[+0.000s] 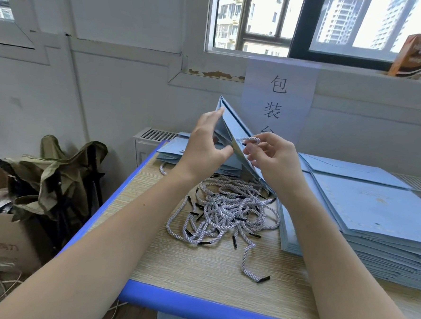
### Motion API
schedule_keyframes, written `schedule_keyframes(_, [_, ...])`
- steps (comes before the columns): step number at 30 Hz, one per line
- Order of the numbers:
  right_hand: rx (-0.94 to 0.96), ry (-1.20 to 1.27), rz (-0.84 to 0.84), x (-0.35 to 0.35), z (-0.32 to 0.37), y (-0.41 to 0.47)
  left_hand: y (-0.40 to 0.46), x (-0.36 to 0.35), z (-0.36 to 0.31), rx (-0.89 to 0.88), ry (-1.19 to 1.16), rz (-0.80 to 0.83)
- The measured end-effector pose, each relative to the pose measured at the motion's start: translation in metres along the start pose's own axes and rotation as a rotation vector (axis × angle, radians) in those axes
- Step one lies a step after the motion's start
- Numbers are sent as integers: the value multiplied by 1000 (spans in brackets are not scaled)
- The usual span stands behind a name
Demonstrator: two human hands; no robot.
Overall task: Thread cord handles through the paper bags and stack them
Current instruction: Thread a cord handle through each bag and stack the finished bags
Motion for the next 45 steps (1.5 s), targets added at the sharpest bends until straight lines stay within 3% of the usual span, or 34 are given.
schedule_keyframes(5, [19, 33, -12, 0, 5, -2, -2, 4, -5, -28, 63, -44])
schedule_keyframes(18, [35, 123, 0, 2, 10, -1, -7, 2, -15, -95, -65, -97])
schedule_keyframes(25, [146, 81, -120, 15, 18, -1, -12, 6, -32, -250, 100, -176])
schedule_keyframes(36, [196, 354, -108, 16, 31, -3, -18, 22, -60, -437, 282, -300])
schedule_keyframes(41, [172, 390, -68, 18, 33, -1, -20, 16, -62, -454, 262, -283])
schedule_keyframes(45, [170, 321, -49, 19, 34, -1, -20, 10, -58, -378, 159, -180])
Point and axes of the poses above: each hand's wrist, its own y-axis towards the middle knuckle, its own x-axis out of the back of the hand, z = x × y, the point moved 8 cm from there along y, towards the middle knuckle, and after that the axes turned 14 degrees about y, right-handed, at the moved point
